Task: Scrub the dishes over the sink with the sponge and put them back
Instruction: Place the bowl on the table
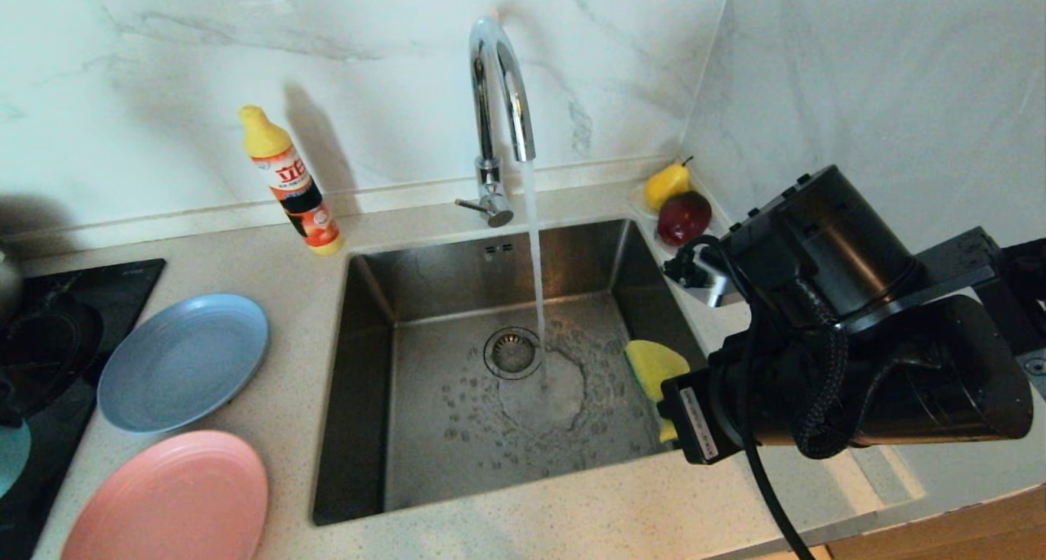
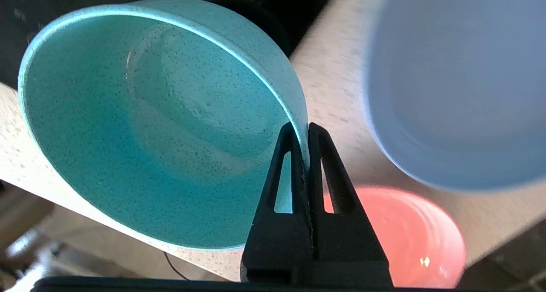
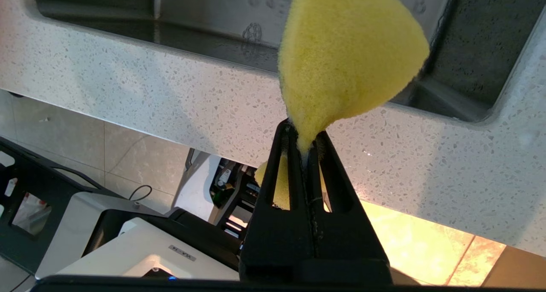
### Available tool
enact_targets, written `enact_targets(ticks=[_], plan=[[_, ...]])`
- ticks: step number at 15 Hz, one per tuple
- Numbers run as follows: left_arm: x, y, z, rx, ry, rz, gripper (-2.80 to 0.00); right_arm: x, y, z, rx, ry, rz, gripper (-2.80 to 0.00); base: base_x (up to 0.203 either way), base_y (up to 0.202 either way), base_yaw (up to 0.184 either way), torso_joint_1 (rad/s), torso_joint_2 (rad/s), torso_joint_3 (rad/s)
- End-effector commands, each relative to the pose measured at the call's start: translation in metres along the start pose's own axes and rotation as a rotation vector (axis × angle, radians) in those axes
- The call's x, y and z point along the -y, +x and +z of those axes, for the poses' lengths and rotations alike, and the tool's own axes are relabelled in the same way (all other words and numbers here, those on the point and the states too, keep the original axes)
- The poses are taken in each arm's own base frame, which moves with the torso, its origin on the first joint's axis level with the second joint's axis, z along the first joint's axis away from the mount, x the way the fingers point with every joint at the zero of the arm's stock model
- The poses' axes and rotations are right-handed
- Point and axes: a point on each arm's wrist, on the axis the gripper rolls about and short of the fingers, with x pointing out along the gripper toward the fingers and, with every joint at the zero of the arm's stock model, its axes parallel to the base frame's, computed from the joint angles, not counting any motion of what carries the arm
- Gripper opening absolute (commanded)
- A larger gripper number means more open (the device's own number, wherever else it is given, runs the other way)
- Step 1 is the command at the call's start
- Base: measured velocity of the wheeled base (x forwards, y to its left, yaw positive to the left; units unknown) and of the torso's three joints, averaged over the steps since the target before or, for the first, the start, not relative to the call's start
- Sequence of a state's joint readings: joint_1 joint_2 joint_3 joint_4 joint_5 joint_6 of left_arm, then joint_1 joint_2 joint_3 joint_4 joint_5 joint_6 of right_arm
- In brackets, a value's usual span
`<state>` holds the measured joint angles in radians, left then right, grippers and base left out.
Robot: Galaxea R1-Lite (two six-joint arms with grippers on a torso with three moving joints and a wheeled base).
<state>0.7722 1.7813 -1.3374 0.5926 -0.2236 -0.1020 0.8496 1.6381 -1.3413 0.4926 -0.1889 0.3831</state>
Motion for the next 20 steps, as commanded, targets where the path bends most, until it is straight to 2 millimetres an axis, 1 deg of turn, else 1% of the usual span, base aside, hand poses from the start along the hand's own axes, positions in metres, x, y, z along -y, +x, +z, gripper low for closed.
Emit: enact_targets(ticks=[1, 4, 5, 9, 11, 13, 16, 17, 18, 20], plan=[[-0.012, 0.017, 0.002, -0.043, -0.043, 0.019, -2.80, 0.000, 0.001, 0.000, -0.004, 0.001, -0.003, -2.80, 0.000, 0.000, 0.000, 0.000, 0.00, 0.000], [-0.025, 0.024, 0.008, -0.039, -0.073, 0.040, -2.80, 0.000, 0.001, 0.000, -0.004, 0.001, -0.003, -2.80, 0.000, 0.000, 0.000, 0.000, 0.00, 0.000], [-0.027, 0.026, 0.008, -0.042, -0.077, 0.050, 0.00, 0.000, 0.001, 0.000, -0.004, 0.001, -0.003, -2.80, 0.000, 0.000, 0.000, 0.000, 0.00, 0.000], [-0.030, 0.031, 0.008, -0.054, -0.085, 0.051, 0.00, 0.000, 0.000, -0.001, -0.006, -0.001, -0.002, -2.80, 0.000, 0.000, 0.000, 0.000, 0.00, 0.000], [-0.029, 0.028, 0.013, -0.030, -0.102, 0.045, 0.00, 0.000, 0.000, -0.002, -0.007, -0.001, -0.003, -2.80, 0.000, 0.000, 0.000, 0.000, 0.00, 0.000], [-0.025, 0.015, 0.024, 0.030, -0.169, 0.036, 0.00, 0.001, -0.002, -0.002, -0.004, 0.000, -0.002, -2.80, 0.000, 0.000, 0.000, 0.000, 0.00, 0.000], [-0.018, -0.016, 0.034, 0.136, -0.224, 0.016, 0.00, 0.001, -0.001, -0.002, -0.005, 0.000, 0.000, -2.80, 0.000, 0.000, 0.000, 0.000, 0.00, 0.000], [-0.016, -0.024, 0.038, 0.168, -0.252, 0.011, 0.00, 0.001, -0.001, -0.002, -0.005, 0.000, 0.000, -2.80, 0.000, 0.000, 0.000, 0.000, 0.00, 0.000], [-0.018, -0.030, 0.041, 0.188, -0.275, 0.020, 0.00, 0.001, -0.002, -0.002, -0.004, 0.000, 0.000, -2.80, 0.000, 0.000, 0.000, 0.000, 0.00, 0.000], [-0.031, -0.039, 0.043, 0.177, -0.321, 0.059, 0.00, 0.001, -0.001, -0.003, -0.008, 0.000, -0.001, -2.80, 0.000, 0.000, 0.000, 0.000, 0.00, 0.000]])
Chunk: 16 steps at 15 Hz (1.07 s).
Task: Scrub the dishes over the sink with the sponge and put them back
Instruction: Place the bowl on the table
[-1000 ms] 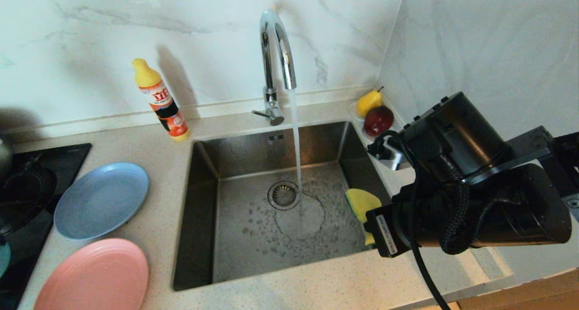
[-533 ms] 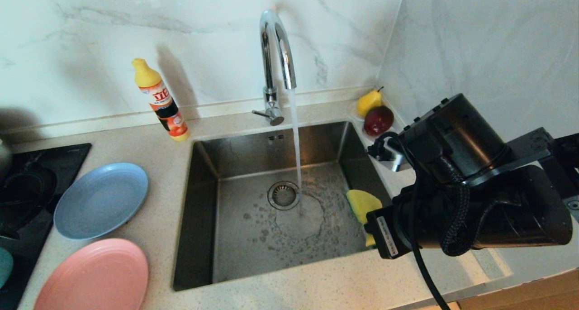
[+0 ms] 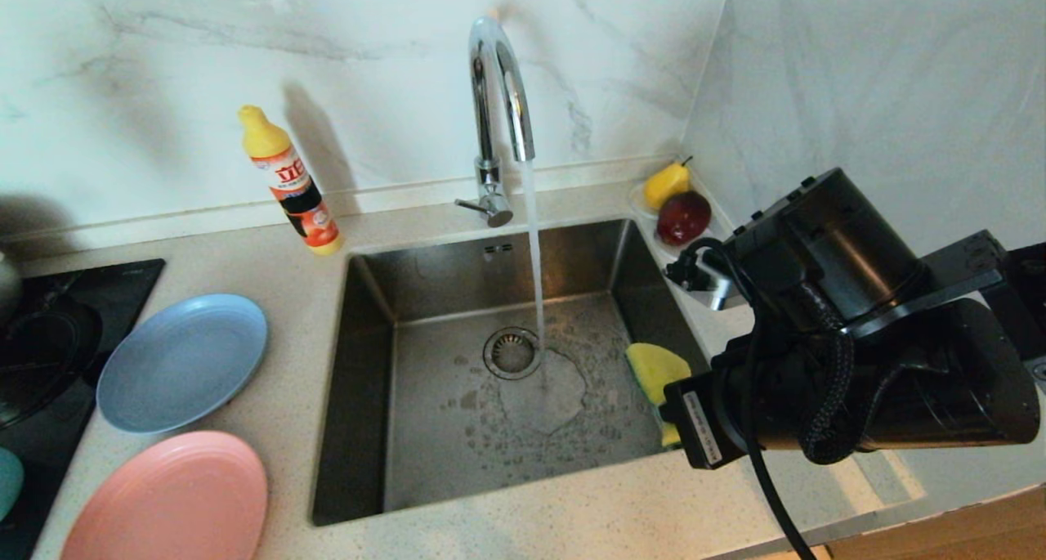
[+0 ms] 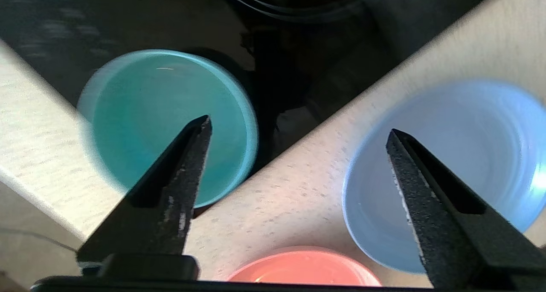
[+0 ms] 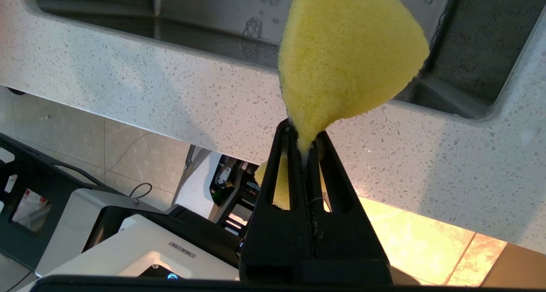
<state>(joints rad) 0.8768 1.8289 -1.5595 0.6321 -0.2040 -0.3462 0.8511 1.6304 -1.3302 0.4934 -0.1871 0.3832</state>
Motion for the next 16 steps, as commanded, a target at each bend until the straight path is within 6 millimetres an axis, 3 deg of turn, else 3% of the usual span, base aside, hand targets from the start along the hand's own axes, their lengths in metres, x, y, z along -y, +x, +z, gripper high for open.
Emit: enact_targets(ticks=[1, 6, 10, 16], plan=[[-0.014, -0.013, 0.008, -0.010, -0.046, 0.044, 0.00, 0.000, 0.000, -0.001, -0.004, 0.002, -0.003, -2.80, 0.000, 0.000, 0.000, 0.000, 0.00, 0.000], [-0.055, -0.003, 0.011, -0.073, -0.138, 0.131, 0.00, 0.000, 0.005, -0.002, -0.016, 0.000, -0.006, -2.80, 0.000, 0.000, 0.000, 0.000, 0.00, 0.000], [-0.083, 0.024, -0.001, -0.174, -0.164, 0.211, 0.00, -0.001, 0.007, -0.002, -0.018, 0.000, -0.007, -2.80, 0.000, 0.000, 0.000, 0.000, 0.00, 0.000], [-0.106, 0.075, -0.017, -0.220, -0.163, 0.229, 0.00, -0.001, 0.006, -0.001, -0.014, -0.001, -0.009, -2.80, 0.000, 0.000, 0.000, 0.000, 0.00, 0.000]])
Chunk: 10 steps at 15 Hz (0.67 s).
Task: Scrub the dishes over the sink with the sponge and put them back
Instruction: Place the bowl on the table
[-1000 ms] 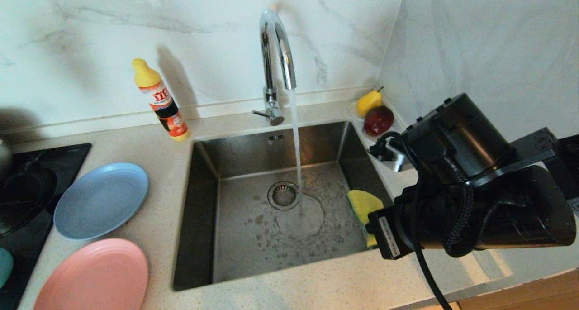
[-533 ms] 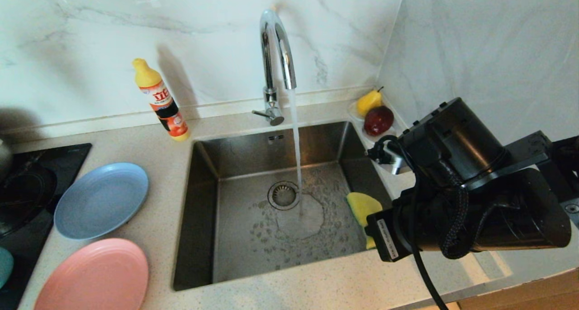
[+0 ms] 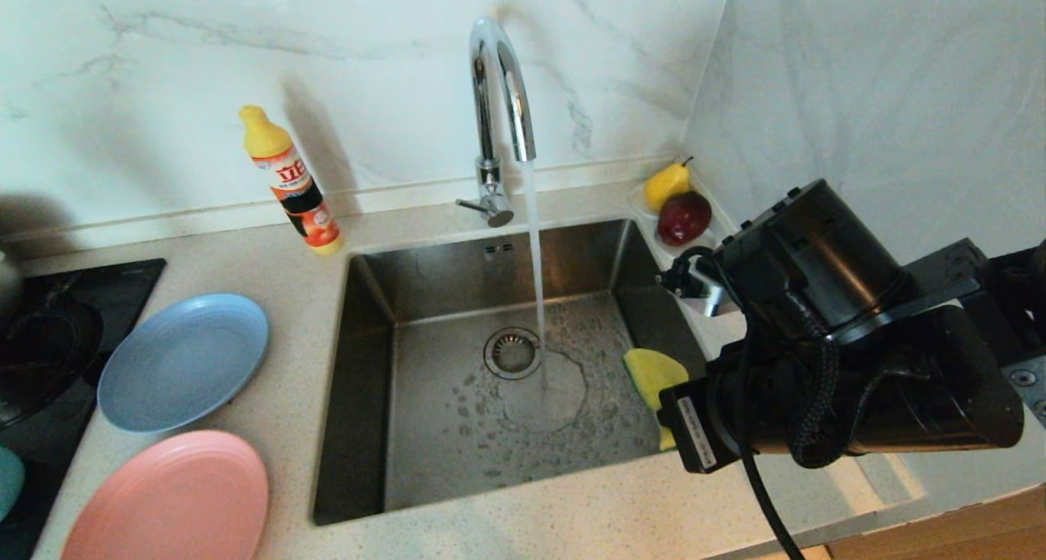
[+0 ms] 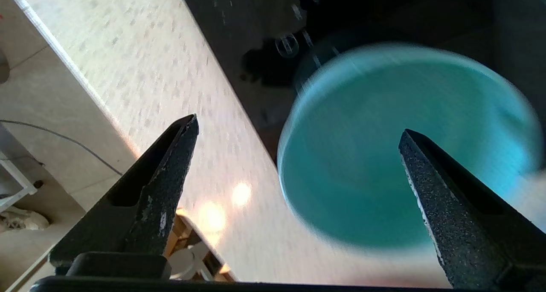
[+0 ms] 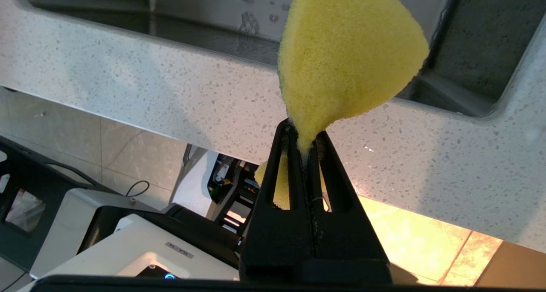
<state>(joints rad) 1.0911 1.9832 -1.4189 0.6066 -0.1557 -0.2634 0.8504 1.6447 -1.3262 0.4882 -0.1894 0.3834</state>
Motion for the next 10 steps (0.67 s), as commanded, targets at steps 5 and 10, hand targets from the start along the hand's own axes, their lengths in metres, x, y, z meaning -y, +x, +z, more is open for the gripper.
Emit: enact_targets(ticks=[5, 10], plan=[[-0.010, 0.037, -0.001, -0.083, -0.028, 0.022, 0.00, 0.000, 0.002, -0.001, -0.009, 0.000, -0.005, -2.80, 0.000, 0.000, 0.000, 0.000, 0.00, 0.000], [-0.011, 0.043, -0.002, -0.101, -0.033, 0.017, 0.00, 0.001, 0.001, -0.002, -0.012, -0.001, -0.008, -2.80, 0.000, 0.000, 0.000, 0.000, 0.00, 0.000]])
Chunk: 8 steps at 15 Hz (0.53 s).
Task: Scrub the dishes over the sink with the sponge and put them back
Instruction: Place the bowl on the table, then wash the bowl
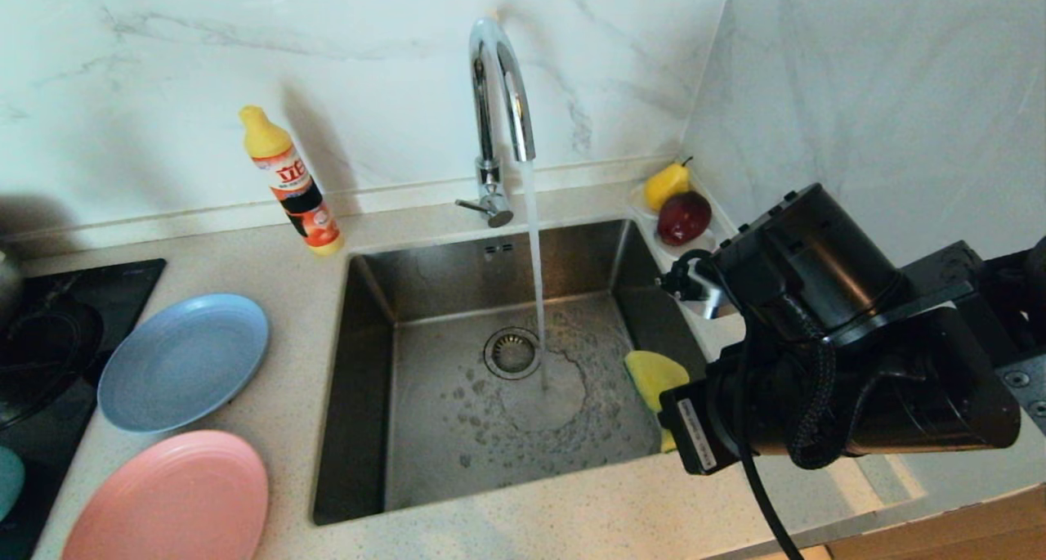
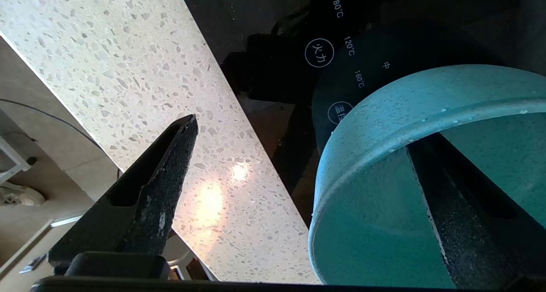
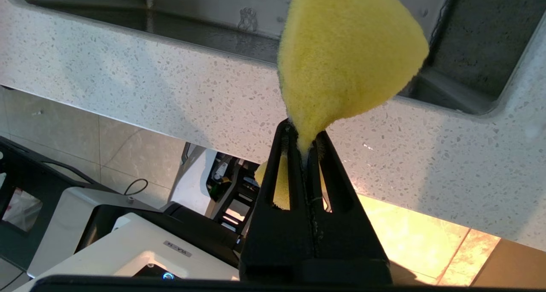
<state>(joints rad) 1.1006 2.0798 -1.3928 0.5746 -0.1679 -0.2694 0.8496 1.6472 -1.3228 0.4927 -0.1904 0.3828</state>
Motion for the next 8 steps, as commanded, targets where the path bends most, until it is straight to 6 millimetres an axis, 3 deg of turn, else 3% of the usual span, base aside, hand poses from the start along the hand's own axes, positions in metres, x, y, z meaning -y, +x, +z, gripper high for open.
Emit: enact_targets(ticks=[1, 8], plan=[[-0.0007, 0.0049, -0.0002, -0.016, -0.005, 0.002, 0.00, 0.0003, -0.0009, -0.0004, -0.001, 0.002, -0.002, -2.80, 0.000, 0.000, 0.000, 0.000, 0.00, 0.000], [-0.0009, 0.0099, 0.0032, -0.018, -0.009, 0.000, 0.00, -0.0004, 0.0004, -0.0006, -0.007, 0.000, 0.000, -2.80, 0.000, 0.000, 0.000, 0.000, 0.00, 0.000]])
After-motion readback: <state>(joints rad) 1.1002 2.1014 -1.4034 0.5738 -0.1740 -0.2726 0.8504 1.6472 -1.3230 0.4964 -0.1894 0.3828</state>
